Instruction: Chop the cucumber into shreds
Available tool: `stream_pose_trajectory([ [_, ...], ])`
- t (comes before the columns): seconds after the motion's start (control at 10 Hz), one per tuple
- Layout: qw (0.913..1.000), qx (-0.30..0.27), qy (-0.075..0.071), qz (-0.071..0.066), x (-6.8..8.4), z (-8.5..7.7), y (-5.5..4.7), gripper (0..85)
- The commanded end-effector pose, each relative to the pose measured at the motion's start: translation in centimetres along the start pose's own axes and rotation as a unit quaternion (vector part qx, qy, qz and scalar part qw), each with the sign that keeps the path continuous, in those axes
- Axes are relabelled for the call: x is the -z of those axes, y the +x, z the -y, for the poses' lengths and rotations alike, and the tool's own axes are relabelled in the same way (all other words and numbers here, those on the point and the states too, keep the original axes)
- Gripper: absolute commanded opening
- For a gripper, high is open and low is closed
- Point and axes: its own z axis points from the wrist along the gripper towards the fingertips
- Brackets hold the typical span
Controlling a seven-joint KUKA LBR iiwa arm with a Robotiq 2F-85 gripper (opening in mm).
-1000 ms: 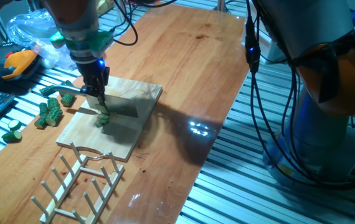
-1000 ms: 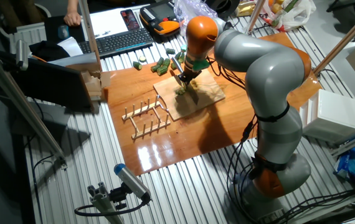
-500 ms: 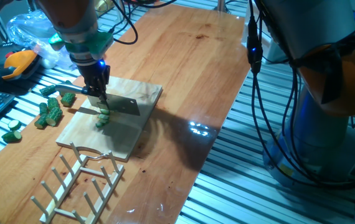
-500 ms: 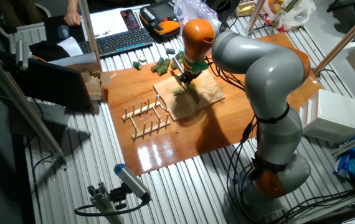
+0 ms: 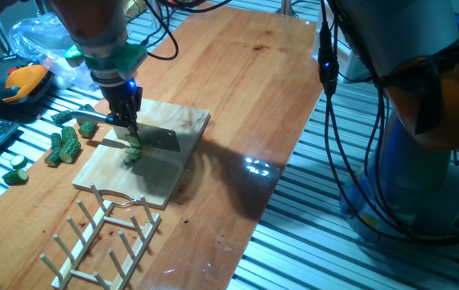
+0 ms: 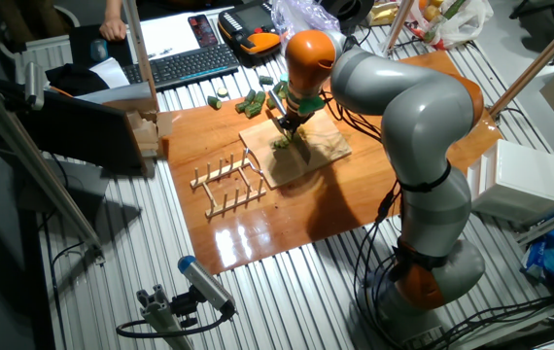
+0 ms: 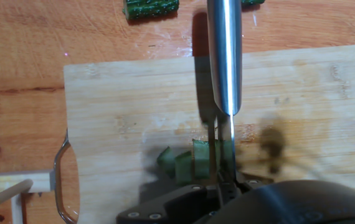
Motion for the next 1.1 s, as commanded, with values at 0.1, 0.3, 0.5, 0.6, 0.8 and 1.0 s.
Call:
stream_pose_trajectory([
  [0.1,1.0,0.0,0.0,0.0,0.0,0.0,0.0,0.0],
  [0.3,1.0,-0.002,-0.003,-0.003,0.3,-0.2,-0.1,0.0],
  [0.5,0.9999,-0.009,-0.006,-0.004,1.0,-0.2,0.0,0.0],
  [0.6,1.0,-0.006,0.008,-0.002,1.3,-0.2,0.1,0.0],
  [0.8,0.9994,0.003,0.035,0.004,1.4,-0.2,0.1,0.0],
  [1.0,0.9992,0.005,0.038,0.004,0.9,-0.2,0.0,0.0],
])
